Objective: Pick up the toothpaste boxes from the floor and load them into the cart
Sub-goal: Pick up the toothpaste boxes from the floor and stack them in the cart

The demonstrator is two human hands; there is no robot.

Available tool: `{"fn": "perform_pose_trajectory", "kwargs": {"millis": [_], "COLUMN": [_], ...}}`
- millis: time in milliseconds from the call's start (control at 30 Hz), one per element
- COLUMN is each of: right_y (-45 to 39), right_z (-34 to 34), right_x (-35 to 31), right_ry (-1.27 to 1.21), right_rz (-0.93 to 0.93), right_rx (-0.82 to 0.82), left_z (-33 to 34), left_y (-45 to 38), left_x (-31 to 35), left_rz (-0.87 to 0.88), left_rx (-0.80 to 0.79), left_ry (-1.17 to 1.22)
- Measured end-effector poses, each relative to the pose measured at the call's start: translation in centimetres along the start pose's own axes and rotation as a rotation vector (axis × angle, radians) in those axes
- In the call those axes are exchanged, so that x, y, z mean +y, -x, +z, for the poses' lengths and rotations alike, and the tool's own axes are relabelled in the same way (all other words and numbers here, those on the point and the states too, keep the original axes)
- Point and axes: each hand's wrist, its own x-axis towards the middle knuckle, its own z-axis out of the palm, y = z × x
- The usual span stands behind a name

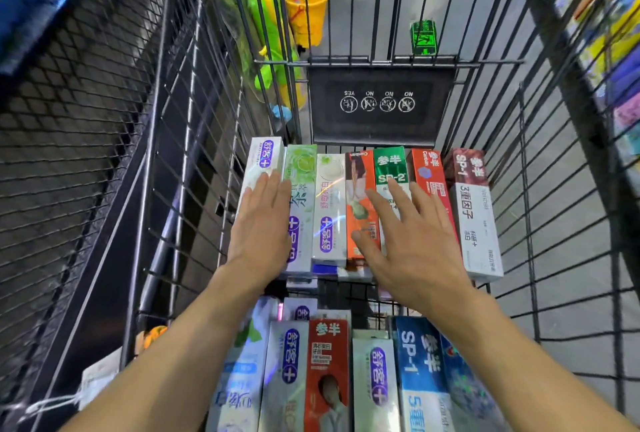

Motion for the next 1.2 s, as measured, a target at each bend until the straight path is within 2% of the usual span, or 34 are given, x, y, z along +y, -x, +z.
{"fn": "perform_pose_trajectory", "kwargs": {"millis": [200, 367, 500, 633, 800, 1033, 1200], "right_y": [1.7, 4.8, 10.2, 21.2, 40.2, 68.0, 84.0], "right_z": [-1.1, -7.0, -13.4, -19.0, -20.3, -15.6, -7.3], "right_x": [-0.2, -1.0, -1.2, -2.2, -4.9, -13.5, -24.9], "right_ry": [-0.001, -0.008, 0.008, -0.054, -0.030, -0.020, -0.050], "right_rz": [0.032, 0.047, 0.131, 0.398, 0.782, 1.441, 1.909], "right_rx": [0.058, 0.173, 0.277, 0.419, 0.526, 0.602, 0.710], "left_z": [-2.2, -9.5, -17.0, -24.1, -28.6, -29.5, -27.4], "left_y": [1.3, 4.1, 8.2, 14.6, 22.8, 43.0, 61.2], "left_x": [1.5, 4.2, 7.3, 10.4, 16.1, 29.1, 32.5], "left_rz": [0.004, 0.249, 0.374, 0.598, 0.943, 1.604, 1.982], "left_rx": [0.041, 0.220, 0.279, 0.210, 0.167, 0.051, -0.047], "left_ry": [0.160, 0.159, 0.186, 0.164, 0.177, 0.245, 0.280]}}
